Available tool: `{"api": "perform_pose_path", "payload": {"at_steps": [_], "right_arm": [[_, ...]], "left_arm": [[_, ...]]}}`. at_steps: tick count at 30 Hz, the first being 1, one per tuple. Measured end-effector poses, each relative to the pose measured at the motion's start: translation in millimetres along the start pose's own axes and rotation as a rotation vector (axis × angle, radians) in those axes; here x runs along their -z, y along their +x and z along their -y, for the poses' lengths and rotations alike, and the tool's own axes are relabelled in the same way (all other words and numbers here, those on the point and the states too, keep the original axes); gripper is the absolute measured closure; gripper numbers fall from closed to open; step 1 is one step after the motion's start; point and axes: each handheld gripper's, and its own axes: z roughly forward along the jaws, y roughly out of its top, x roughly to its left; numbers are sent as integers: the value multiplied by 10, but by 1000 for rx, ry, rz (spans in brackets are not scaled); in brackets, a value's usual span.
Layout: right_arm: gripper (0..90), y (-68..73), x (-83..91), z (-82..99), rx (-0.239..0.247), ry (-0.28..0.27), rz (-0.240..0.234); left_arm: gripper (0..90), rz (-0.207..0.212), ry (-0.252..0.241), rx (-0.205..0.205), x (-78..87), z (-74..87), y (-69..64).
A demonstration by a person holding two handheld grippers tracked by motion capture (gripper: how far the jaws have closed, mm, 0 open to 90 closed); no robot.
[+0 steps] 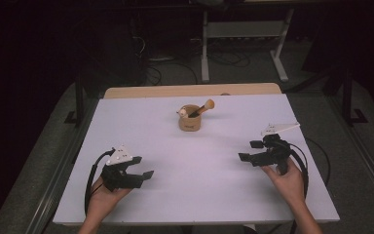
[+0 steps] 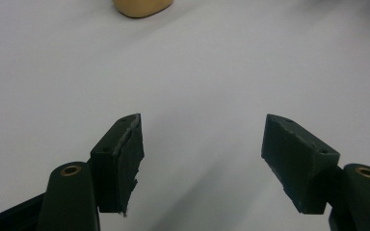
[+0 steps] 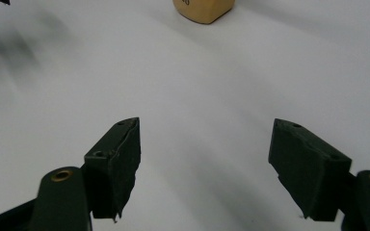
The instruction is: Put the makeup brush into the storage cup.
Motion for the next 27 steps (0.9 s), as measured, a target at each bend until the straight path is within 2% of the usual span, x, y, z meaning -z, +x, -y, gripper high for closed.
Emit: {"api": "perform_pose_path", "payload": {"at_steps": [2, 4, 5, 6, 7, 17, 18, 21, 27], "right_arm": [[258, 11, 14, 23, 8, -6, 8], [258, 19, 30, 43, 3, -8, 4], [258, 28, 39, 52, -7, -5, 4], [258, 23, 45, 65, 3, -13, 3], [257, 34, 56, 75, -13, -13, 1], [251, 74, 112, 180, -16, -20, -10], [250, 75, 116, 189, -8, -23, -7], [249, 91, 131, 211, -8, -23, -8], [243, 125, 161, 295, -3, -15, 1]], "left_arm": [[304, 0, -11, 12, -9, 13, -9], [303, -2, 3, 0, -3, 27, -5], [302, -2, 3, 10, -6, 34, -17], [300, -4, 8, -2, -6, 41, -16], [298, -4, 8, 2, -9, 47, -25], [272, -12, 26, -7, 3, 129, -62], [268, -13, 22, 5, 3, 141, -71], [263, -18, 22, 1, 24, 161, -61], [255, -18, 19, 28, 57, 195, -14]]}}
